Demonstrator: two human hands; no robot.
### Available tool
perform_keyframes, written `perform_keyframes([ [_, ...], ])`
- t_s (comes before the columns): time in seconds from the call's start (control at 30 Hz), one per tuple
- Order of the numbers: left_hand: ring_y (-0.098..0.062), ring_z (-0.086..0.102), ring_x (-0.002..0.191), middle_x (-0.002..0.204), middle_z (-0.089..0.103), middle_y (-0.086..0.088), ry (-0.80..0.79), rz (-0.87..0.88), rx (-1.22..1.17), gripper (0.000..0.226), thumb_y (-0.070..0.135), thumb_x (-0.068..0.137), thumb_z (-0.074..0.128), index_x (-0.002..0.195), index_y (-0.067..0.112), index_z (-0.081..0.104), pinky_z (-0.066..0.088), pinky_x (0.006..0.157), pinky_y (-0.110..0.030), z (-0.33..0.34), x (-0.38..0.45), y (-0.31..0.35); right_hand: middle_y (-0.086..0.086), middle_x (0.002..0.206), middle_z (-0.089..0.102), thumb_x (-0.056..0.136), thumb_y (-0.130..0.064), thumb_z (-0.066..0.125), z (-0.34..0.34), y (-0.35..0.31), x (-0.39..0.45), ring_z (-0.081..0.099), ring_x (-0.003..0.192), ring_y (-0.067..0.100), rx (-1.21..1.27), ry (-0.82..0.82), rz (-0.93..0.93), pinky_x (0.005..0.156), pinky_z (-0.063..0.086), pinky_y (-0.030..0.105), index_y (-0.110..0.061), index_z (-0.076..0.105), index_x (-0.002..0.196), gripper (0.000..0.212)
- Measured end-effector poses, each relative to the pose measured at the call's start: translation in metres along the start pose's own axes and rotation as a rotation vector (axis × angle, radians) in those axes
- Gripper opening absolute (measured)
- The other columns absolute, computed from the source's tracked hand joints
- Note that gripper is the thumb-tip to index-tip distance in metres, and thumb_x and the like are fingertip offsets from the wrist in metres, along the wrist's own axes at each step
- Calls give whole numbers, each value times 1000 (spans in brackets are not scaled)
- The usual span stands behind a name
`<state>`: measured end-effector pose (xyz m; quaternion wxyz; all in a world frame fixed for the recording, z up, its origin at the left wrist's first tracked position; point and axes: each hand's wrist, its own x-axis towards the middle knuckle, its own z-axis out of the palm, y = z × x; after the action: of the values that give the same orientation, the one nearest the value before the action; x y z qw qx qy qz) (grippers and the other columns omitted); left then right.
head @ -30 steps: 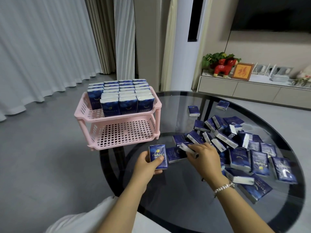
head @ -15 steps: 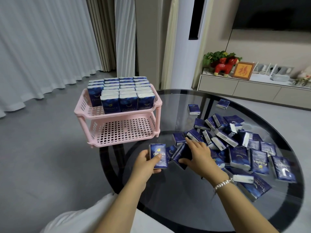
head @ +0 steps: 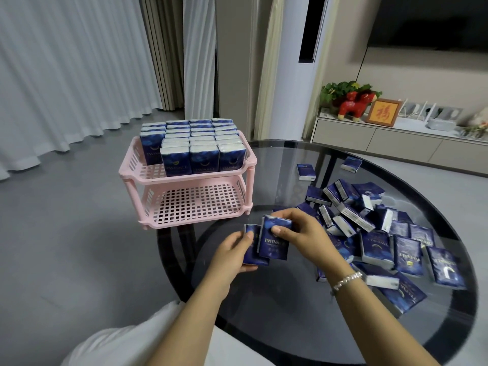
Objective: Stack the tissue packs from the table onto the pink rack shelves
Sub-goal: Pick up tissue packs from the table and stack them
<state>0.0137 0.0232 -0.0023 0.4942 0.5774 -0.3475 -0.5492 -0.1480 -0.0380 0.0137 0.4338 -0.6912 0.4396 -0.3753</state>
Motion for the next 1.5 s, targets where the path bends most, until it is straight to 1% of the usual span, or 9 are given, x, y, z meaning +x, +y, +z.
perform_keyframes([
  [0.2, -11, 69, 94, 109, 70, 2, -127, 66, 47, 29, 24, 90, 62, 119, 24, 57, 56, 73, -26, -2, -1, -2, 3, 95, 68, 76, -19, 75, 22, -2, 5, 65, 84, 12, -21, 48, -31, 76, 54, 23, -35, 68, 88, 21],
  [0.33, -12, 68, 96, 113, 69, 1, -45, 49, 44, 33, 17, 91, 61, 123, 21, 55, 55, 75, -24, -4, 2, -6, -5, 96, 68, 89, -19, 60, 18, -2, 11, 62, 81, -7, -17, 58, 38, 70, 46, 9, -20, 69, 108, 21],
  [0.4, -12, 66, 95, 114, 67, 2, 47, 35, 0, 32, 19, 92, 59, 124, 22, 54, 54, 74, -25, -7, 5, -5, -1, 100, 69, 91, -24, 59, 9, 4, 18, 63, 87, 5, -242, 104, 133, 74, 46, 17, -17, 67, 113, 25],
  [0.6, -11, 62, 89, 116, 62, 2, 195, 2, -55, 37, 25, 96, 51, 133, 29, 47, 48, 66, -25, -8, 10, -4, 1, 63, 51, 77, -58, 62, 14, 22, 32, 50, 63, 18, -751, -81, 381, 54, 35, 28, -13, 55, 66, 47],
  [0.73, -11, 60, 88, 118, 61, 0, 245, 1, -86, 37, 22, 97, 48, 133, 27, 47, 46, 64, -24, -9, 11, -4, -1, 94, 61, 64, -69, 67, 26, 27, 35, 57, 91, 19, -846, -104, 403, 66, 45, 29, -24, 58, 79, 48],
  [0.93, -7, 58, 79, 117, 60, -4, 284, 21, -146, 35, 16, 97, 48, 132, 20, 48, 44, 60, -21, -9, 11, -3, 1, 115, 58, 63, -41, 81, 39, 26, 36, 52, 109, 23, -504, -110, 409, 94, 47, 42, -29, 47, 109, 58],
  [1.23, -19, 59, 112, 130, 58, 3, 310, 60, -58, 46, 21, 97, 49, 141, 29, 40, 46, 99, -38, -16, 9, -7, 2, 82, 64, 84, 1, 63, 34, 17, 22, 62, 67, 5, 177, 114, 281, 59, 49, 14, -11, 62, 106, 25],
  [1.33, -19, 56, 117, 133, 54, 5, 280, 77, 39, 47, 26, 96, 48, 141, 33, 37, 43, 104, -44, -13, 8, -8, 5, 93, 64, 89, -9, 60, 16, 12, 13, 64, 82, 14, 172, 178, 178, 70, 53, 20, -20, 61, 115, 29],
  [1.5, -14, 57, 108, 134, 50, 7, 84, 64, 134, 47, 25, 100, 41, 143, 37, 28, 50, 72, -27, 0, 7, -9, 10, 101, 68, 89, -9, 60, 12, 3, -1, 66, 91, 17, 271, 111, 90, 78, 55, 27, -16, 62, 114, 26],
])
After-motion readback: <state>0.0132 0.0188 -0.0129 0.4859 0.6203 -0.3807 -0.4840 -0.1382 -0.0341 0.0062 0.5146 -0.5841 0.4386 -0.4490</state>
